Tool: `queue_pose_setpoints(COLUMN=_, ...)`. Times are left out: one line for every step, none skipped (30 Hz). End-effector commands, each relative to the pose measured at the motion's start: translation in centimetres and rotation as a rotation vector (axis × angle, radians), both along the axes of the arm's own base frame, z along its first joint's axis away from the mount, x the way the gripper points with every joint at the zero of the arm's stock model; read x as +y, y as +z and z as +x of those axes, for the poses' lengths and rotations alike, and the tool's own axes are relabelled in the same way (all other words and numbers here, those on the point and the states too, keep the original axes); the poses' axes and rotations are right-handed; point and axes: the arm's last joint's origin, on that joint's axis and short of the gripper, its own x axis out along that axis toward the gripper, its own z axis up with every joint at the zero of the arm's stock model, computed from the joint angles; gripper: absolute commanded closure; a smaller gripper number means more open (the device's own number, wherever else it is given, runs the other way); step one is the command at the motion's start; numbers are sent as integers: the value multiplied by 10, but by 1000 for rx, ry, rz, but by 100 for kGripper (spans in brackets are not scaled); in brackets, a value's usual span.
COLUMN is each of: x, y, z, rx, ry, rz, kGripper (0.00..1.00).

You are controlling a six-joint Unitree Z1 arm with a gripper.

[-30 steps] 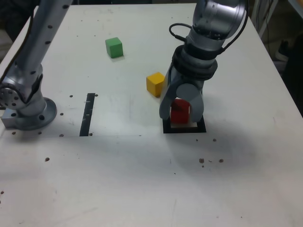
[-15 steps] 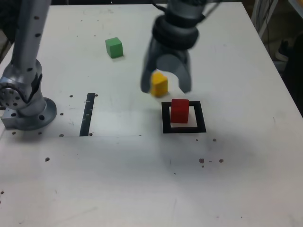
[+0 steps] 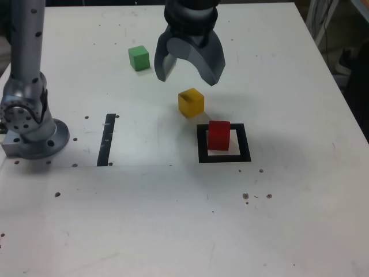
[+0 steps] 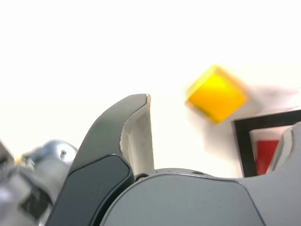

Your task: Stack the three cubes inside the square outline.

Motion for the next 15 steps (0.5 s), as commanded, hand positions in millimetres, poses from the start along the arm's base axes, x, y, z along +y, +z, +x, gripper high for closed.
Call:
queue_pose_setpoints(x=3, y=-9, z=6, rx=-3, ry=-93, rz=-2, kGripper=1)
queue_pose_setpoints(x=3, y=-11, z=8, rx=-7, ry=-104, rz=2, kGripper=1)
queue_pose_setpoints(x=4, y=-13, z=8, rx=-10, ry=-111, rz=6, kGripper=1)
queue_pose_setpoints(x=4, y=-15, z=8, rx=-9, ry=-117, rz=12, kGripper=1)
queue_pose_setpoints(x=4, y=-16, z=8, rx=-5, ry=-120, rz=18, kGripper=1)
queue_pose_setpoints(x=5, y=-18, z=7, rx=2, ry=-123, rz=24, kGripper=1)
queue_pose_setpoints(x=5, y=-20, z=6, rx=10, ry=-125, rz=29, kGripper=1)
queue_pose_setpoints(x=5, y=-23, z=5, rx=24, ry=-129, rz=30, kGripper=1)
queue_pose_setpoints(x=5, y=-26, z=4, rx=36, ry=-132, rz=28, kGripper=1)
queue_pose_setpoints(x=4, y=-30, z=3, rx=47, ry=-135, rz=25, kGripper=1)
queue_pose_setpoints(x=4, y=-34, z=2, rx=56, ry=-139, rz=21, kGripper=1)
queue_pose_setpoints(x=3, y=-38, z=1, rx=63, ry=-146, rz=16, kGripper=1)
queue_pose_setpoints(x=2, y=-43, z=0, rx=67, ry=-155, rz=11, kGripper=1)
queue_pose_setpoints(x=2, y=-47, z=-1, rx=69, ry=-165, rz=5, kGripper=1)
queue_pose_setpoints(x=1, y=-50, z=-2, rx=68, ry=-176, rz=1, kGripper=1)
